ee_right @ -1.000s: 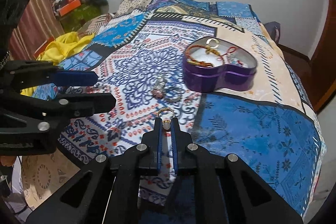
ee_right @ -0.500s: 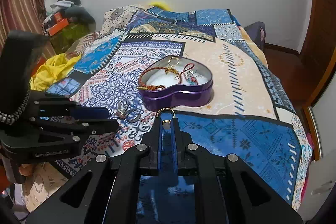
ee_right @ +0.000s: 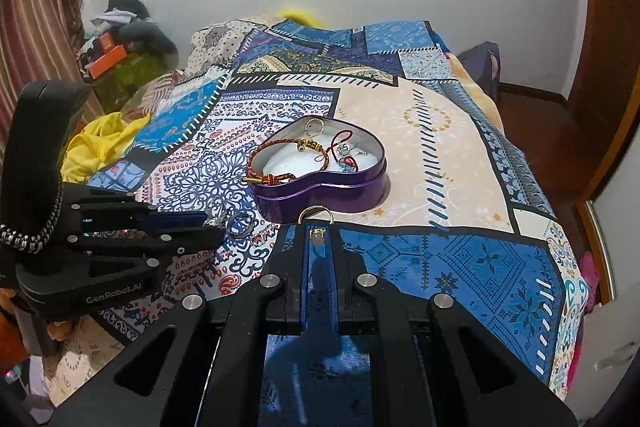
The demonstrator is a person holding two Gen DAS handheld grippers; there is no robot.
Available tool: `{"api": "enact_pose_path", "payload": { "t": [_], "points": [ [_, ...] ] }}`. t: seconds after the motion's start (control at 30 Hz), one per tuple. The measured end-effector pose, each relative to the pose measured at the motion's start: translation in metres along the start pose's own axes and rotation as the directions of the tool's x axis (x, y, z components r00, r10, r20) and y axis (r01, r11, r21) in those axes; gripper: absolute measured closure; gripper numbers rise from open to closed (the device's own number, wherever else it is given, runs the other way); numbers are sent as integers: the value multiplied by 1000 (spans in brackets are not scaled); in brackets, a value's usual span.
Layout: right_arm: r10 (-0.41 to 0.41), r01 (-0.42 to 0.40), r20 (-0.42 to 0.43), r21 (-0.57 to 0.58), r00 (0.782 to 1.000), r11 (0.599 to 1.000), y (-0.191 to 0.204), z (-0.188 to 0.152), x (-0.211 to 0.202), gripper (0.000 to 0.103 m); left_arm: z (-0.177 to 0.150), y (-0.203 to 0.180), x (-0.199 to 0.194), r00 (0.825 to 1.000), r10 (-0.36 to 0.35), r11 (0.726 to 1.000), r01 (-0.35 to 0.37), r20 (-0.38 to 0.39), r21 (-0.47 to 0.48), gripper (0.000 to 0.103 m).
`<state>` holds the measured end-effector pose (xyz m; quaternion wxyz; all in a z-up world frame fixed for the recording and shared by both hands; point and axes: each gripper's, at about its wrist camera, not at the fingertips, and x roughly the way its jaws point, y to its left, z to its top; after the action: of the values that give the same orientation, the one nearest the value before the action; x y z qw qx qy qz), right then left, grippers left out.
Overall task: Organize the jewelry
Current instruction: 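Grasp a gold ring with the right tool while the left tool grasps a silver pendant, then carry the pendant and ring over the tin and release both inside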
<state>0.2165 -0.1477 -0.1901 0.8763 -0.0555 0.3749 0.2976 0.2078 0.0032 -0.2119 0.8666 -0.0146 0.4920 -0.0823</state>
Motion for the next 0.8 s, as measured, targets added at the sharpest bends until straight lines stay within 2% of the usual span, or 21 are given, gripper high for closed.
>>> {"api": "enact_pose_path", "payload": {
  "t": [0.17, 0.37, 0.8],
  "points": [
    [-2, 2, 15, 4, 1000, 1000, -2, 4, -5, 96, 1, 2, -11, 1000, -1, 1000, 1, 22, -5, 88],
    [-8, 8, 43, 8, 999, 1000, -4, 13, -12, 96, 11, 0, -35, 996, -14, 1000, 15, 87, -10, 88],
    [-16, 14, 111, 18, 994, 1000, -10, 38, -21, 96, 47, -8, -62, 978, -49, 999, 51, 201, -7, 88]
  ]
}}
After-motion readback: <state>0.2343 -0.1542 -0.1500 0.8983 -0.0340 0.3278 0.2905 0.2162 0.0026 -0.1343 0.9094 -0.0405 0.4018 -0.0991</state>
